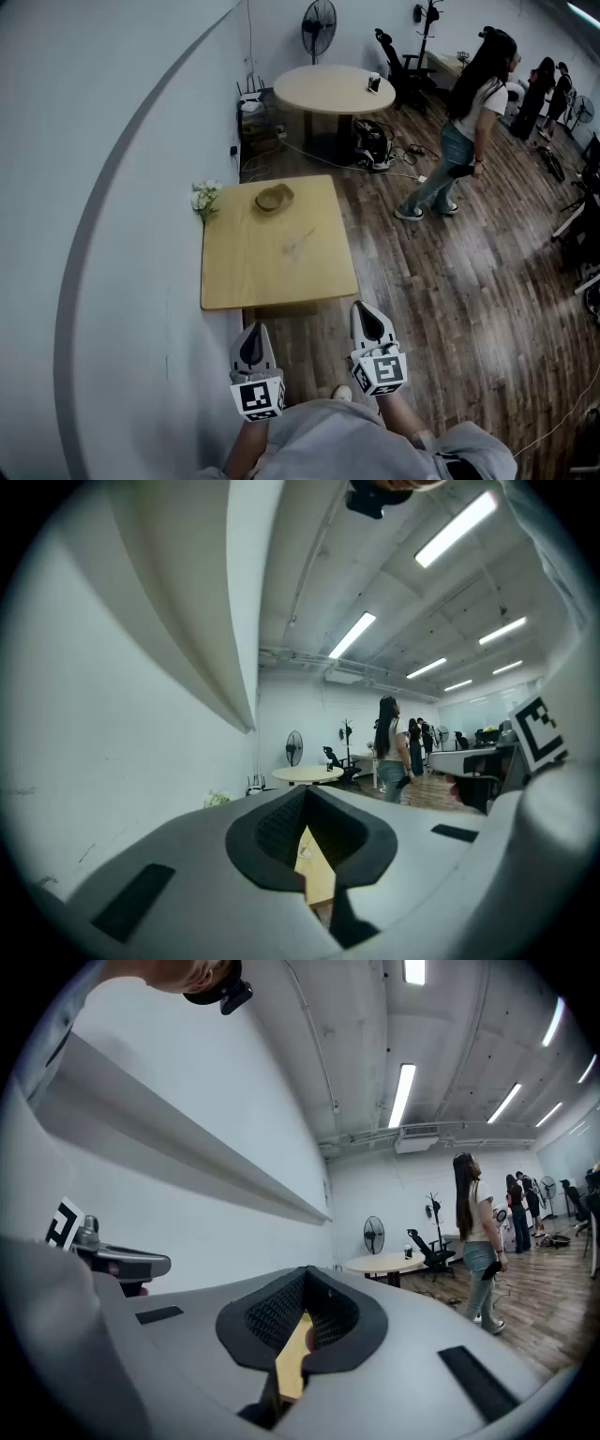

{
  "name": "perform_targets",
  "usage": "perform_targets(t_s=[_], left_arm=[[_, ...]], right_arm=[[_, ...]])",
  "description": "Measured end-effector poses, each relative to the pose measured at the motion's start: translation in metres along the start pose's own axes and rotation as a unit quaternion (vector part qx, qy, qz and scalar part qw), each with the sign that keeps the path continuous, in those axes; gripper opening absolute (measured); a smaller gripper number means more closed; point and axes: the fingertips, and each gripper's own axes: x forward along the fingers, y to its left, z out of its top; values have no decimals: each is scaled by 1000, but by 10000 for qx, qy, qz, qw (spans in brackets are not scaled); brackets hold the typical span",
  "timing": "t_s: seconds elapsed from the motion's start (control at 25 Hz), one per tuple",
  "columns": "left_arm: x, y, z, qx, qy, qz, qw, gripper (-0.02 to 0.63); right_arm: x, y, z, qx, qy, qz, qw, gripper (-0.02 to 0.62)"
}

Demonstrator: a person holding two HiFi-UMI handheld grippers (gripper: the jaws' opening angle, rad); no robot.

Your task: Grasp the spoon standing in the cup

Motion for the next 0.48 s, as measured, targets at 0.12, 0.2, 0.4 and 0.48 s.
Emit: perform_targets(t_s=[0.12, 0.2, 0.4, 0.48], left_arm=[[5, -8, 2, -2, -10, 1, 10000, 2], [6, -11, 3, -16, -26, 12, 10000, 2], [10, -12, 0, -33, -42, 48, 10000, 2], [13, -14, 0, -44, -29, 83, 10000, 2]], right_arm=[[0, -10, 0, 0, 16, -20, 10000, -2], [-1, -14, 0, 8, 31, -19, 10000, -2], [2, -16, 1, -20, -13, -9, 10000, -2], [3, -22, 3, 39, -78, -78, 9999, -2]])
